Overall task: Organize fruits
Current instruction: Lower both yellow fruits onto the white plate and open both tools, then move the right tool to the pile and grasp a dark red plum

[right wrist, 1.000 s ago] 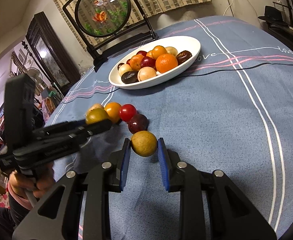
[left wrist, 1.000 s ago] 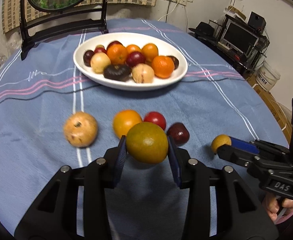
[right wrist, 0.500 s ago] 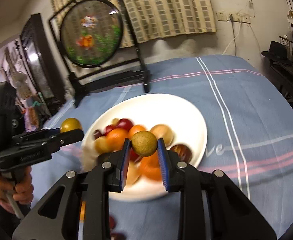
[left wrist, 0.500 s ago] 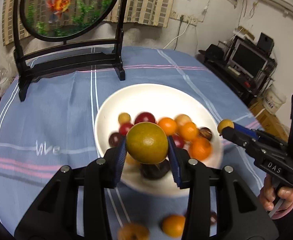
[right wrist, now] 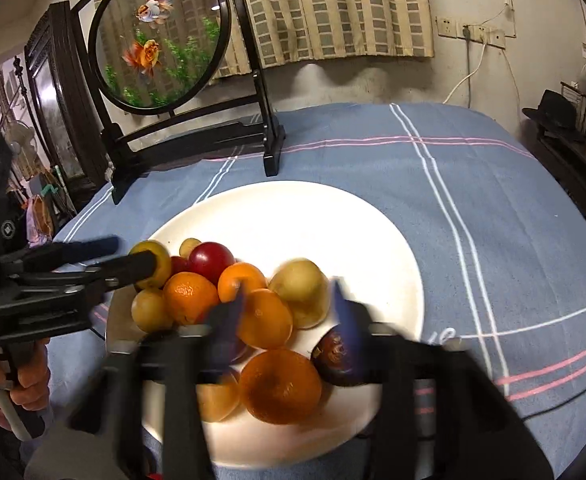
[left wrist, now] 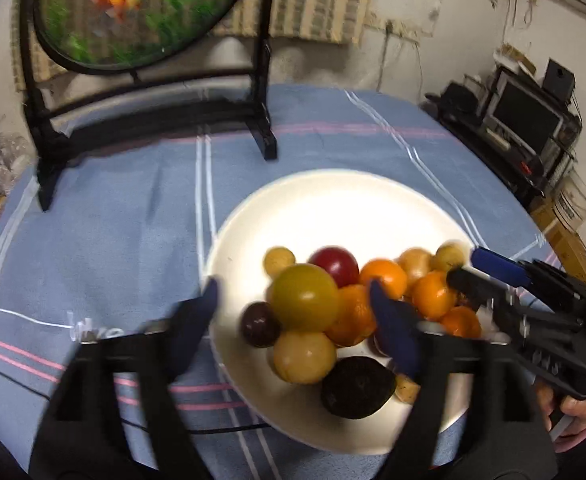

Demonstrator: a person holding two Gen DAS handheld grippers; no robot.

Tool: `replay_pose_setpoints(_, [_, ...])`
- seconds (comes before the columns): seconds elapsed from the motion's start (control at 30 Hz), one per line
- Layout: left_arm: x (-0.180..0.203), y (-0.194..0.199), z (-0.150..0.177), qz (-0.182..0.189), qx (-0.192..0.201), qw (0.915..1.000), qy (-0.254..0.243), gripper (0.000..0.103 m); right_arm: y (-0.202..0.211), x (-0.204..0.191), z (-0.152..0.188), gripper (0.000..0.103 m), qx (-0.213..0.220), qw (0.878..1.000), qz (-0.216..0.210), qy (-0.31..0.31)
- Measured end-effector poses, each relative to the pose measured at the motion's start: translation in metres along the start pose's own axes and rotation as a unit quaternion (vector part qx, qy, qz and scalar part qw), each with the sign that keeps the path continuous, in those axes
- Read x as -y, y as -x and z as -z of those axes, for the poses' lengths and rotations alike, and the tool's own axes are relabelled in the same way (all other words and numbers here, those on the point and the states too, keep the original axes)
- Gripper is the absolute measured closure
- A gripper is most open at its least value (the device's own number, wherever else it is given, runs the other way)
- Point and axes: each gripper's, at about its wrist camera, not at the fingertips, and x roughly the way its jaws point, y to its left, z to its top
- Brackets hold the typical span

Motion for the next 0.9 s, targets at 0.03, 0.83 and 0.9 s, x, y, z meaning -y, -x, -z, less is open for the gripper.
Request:
replay_pose_setpoints(0.03, [0.000, 0.008, -0.001, -0.003, 0.011, 0.9999, -0.002, 0.017, 0.008, 0.000, 0.000, 0.042, 0.011, 1.000, 0.000, -0.003])
replay_pose_setpoints(0.83, [-0.018, 0.117, 0.170, -0.024, -0.015, 0.9983, 0.050, 0.004, 0.092, -0.059, 0.130, 0.040, -0.085, 0.994, -0.027, 0.069])
replay_pose_setpoints(0.9, [-0.016, 0.117, 0.177, -0.036, -0.013, 0.9983, 0.044, 0.004, 0.090, -0.061, 0.135, 0.040, -0.089, 0.993, -0.018, 0.073])
